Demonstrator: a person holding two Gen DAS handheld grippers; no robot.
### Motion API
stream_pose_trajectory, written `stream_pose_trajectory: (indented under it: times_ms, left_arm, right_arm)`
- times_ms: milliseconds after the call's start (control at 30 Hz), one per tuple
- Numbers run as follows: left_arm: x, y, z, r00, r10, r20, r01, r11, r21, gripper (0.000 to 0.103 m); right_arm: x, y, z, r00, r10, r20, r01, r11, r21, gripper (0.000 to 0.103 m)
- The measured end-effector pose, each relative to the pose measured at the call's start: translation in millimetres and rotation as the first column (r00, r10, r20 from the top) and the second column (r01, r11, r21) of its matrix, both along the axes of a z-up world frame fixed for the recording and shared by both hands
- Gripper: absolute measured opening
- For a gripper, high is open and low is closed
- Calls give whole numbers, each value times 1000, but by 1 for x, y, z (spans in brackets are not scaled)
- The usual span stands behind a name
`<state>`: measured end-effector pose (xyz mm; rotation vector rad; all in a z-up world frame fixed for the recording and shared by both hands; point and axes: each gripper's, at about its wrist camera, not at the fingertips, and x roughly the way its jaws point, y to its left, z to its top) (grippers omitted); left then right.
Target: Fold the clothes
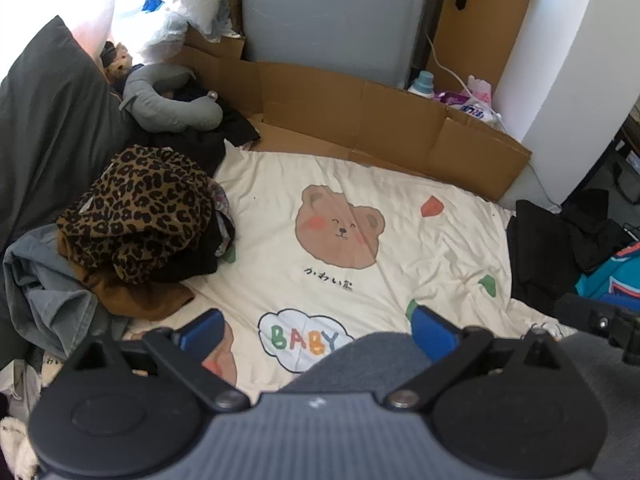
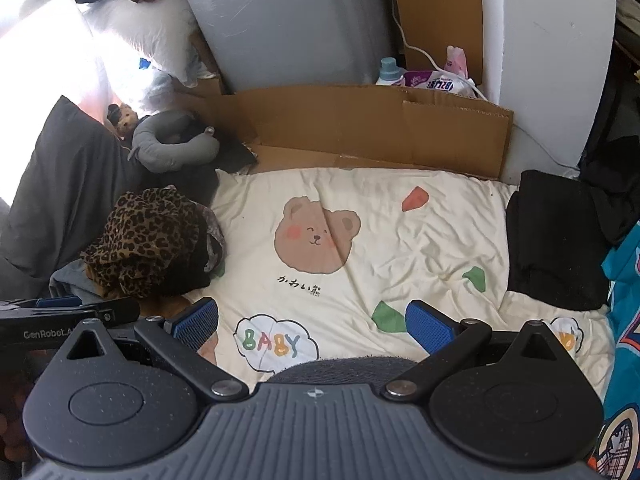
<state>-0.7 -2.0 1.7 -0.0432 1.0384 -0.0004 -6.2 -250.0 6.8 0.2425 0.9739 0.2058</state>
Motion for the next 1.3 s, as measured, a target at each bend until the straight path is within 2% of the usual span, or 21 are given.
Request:
stream_pose_trajectory:
  times_ms: [267,567,1300]
  left_arm:
    - [1,2,-4,1000,-5,8,5,1000,1,101]
    - [2,-2,-4,1000,-5,7,5,1000,19,101]
    - [5,1,-2,1000,3,3,-3,1000,8,101]
  right_arm:
    - [2,5,-1,1000,-12,27,13,998,-57,103]
    - [-5,-3,1,999,-21,48,23,999,-41,103]
    - [-6,-3,2,997,-50,53,52,998,-43,103]
